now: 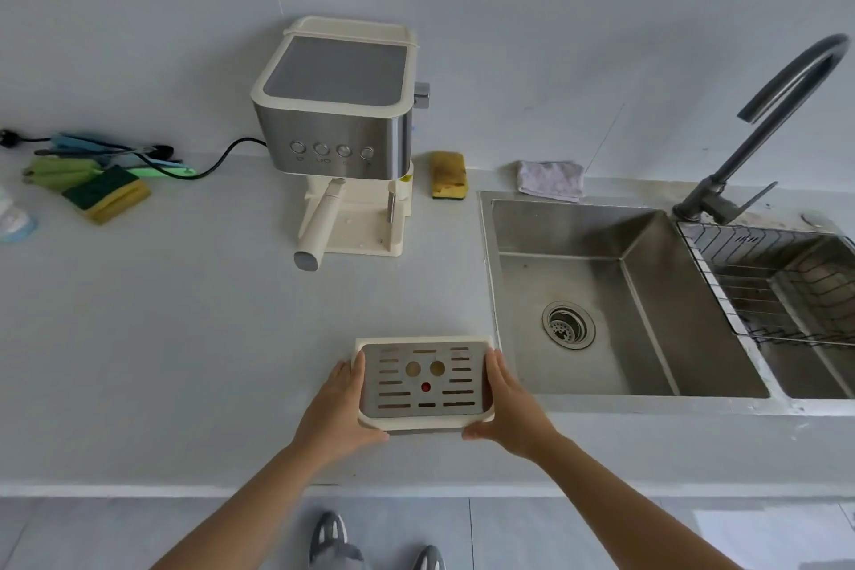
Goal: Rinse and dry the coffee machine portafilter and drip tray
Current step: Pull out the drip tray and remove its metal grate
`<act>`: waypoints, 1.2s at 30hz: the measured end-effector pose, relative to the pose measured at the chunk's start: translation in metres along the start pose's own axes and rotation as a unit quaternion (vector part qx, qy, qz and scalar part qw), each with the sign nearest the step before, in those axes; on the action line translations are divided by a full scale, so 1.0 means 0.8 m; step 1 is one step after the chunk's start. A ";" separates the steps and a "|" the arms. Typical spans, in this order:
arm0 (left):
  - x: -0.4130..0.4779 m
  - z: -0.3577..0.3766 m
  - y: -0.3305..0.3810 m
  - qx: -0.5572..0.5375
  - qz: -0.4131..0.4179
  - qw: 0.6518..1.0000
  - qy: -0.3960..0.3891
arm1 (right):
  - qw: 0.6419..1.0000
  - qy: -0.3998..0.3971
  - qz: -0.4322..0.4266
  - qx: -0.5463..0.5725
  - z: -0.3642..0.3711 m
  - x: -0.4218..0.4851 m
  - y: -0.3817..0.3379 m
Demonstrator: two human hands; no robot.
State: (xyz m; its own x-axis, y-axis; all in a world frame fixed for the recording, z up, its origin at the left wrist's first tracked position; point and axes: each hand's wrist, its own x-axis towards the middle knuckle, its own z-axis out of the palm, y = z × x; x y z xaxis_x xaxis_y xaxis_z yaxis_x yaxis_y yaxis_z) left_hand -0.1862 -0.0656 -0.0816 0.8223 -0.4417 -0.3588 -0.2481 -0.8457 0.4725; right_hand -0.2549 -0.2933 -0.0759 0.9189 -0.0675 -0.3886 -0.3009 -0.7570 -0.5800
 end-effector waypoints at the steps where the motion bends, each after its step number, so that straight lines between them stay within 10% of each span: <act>1: -0.001 0.000 0.000 0.003 0.000 1.000 0.001 | 1.000 0.000 -0.003 -0.003 0.000 0.000 -0.002; 36: 0.023 -0.013 0.032 0.181 0.131 0.970 -0.099 | 0.976 -0.083 -0.040 -0.195 -0.001 0.022 -0.063</act>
State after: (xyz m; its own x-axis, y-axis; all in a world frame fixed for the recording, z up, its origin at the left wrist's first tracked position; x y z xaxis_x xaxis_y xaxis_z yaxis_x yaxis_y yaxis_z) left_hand -0.1722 -0.0925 -0.0679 0.6008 -0.6742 -0.4296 -0.6284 -0.7305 0.2674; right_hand -0.2232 -0.2570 -0.0529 0.8718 0.0848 -0.4825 -0.0792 -0.9475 -0.3096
